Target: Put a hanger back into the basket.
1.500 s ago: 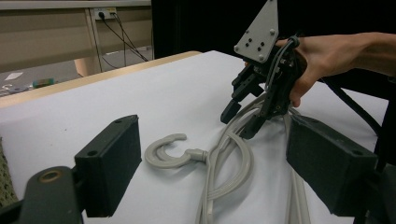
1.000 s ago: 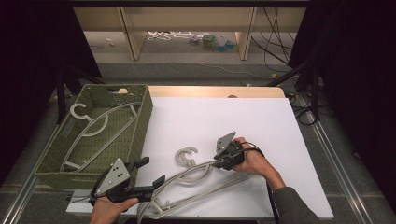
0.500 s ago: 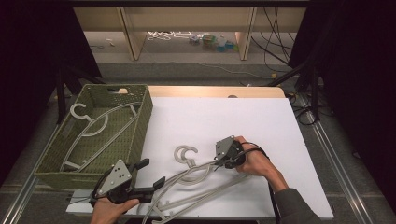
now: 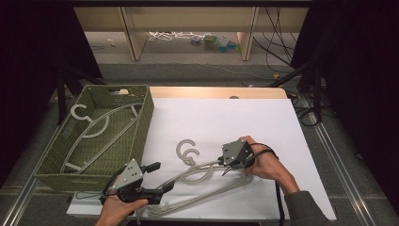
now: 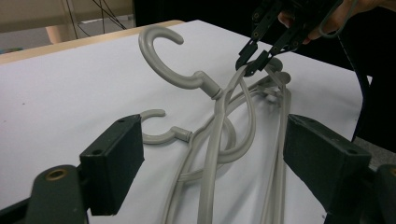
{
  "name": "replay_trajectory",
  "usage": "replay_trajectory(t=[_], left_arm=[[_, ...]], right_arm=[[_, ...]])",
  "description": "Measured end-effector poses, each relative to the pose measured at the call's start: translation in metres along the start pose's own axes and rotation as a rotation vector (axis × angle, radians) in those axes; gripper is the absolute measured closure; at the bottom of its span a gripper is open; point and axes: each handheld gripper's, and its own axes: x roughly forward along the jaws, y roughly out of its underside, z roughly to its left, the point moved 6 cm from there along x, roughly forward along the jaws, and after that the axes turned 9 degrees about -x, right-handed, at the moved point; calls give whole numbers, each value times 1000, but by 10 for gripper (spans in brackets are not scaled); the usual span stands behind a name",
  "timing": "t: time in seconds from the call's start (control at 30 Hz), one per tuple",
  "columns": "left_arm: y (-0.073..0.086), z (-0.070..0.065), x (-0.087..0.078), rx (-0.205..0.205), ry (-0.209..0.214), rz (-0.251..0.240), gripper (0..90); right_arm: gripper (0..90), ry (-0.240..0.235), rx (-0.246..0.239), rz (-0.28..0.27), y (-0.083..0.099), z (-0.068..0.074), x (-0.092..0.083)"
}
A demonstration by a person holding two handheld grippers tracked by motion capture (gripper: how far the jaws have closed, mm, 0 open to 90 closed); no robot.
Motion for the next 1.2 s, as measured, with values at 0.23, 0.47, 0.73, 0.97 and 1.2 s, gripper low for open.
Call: replay_trajectory(t=[0.23,0.47,0.73,0.97,1.2], left_arm=[[-6,0,6,1,18,33,205],[-8,-6,26,-9,49,114,224],[-15,-10,35,-24,80,155,265],[-18,-11,44,-44,98,187,353],[-23,-15,52,-54,149,216,490]], right_arm=[[825,-2,-36,-47,-3,-2,-6],[826,19,-82,-72,-7,-5,-17],[826,37,-122,-102,-13,-6,-31],[827,47,-133,-117,-16,-7,-38],[826,59,-137,-133,-17,-8,-44]])
